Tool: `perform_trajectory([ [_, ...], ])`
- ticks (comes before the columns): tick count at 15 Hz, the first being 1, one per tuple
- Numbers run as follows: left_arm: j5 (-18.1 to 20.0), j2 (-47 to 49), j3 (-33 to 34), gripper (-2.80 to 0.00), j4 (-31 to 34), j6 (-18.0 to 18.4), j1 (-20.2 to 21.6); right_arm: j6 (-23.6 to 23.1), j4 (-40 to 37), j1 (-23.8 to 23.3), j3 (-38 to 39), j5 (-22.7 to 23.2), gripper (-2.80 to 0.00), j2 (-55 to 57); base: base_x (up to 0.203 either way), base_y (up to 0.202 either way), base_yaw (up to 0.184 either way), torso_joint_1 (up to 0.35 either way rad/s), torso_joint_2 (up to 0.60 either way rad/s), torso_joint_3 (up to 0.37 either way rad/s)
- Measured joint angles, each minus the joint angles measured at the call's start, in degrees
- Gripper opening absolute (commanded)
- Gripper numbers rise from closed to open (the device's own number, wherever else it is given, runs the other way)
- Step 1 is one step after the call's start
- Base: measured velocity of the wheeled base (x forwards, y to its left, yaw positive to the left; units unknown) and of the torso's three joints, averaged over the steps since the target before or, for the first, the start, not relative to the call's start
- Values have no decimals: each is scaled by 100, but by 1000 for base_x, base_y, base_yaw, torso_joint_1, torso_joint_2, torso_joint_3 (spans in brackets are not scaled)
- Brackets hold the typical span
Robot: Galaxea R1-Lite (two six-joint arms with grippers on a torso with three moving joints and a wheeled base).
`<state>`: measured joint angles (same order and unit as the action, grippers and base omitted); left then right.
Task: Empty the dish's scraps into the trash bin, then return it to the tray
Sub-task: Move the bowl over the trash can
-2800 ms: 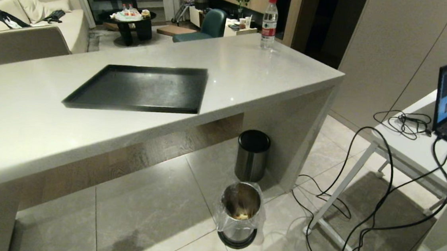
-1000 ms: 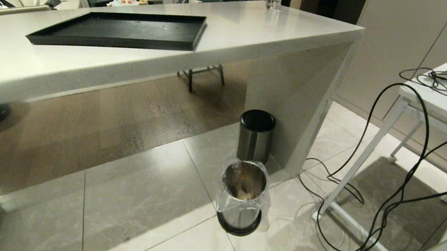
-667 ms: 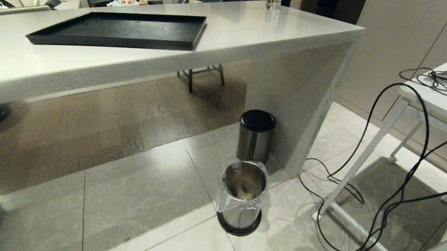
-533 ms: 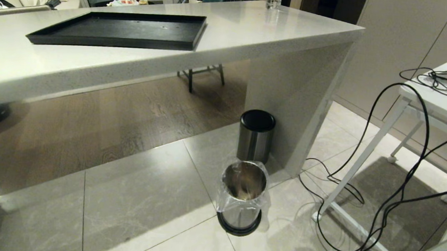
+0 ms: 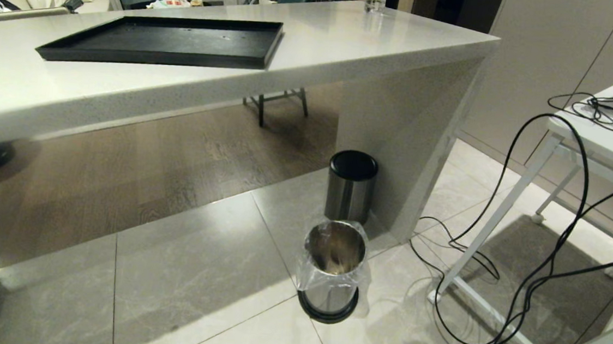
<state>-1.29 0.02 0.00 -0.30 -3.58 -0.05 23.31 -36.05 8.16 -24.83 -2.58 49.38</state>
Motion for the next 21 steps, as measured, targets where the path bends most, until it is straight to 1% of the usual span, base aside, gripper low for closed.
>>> perform_trajectory([
  [4,25,0,0,-280,-2,8,-2,-5,2,-6,4,9,-280,1,0,0,0,1,1,-53],
  [21,35,0,0,-280,-2,19,-2,-24,44,-19,-13,48,-280,9,0,0,0,5,4,-195],
])
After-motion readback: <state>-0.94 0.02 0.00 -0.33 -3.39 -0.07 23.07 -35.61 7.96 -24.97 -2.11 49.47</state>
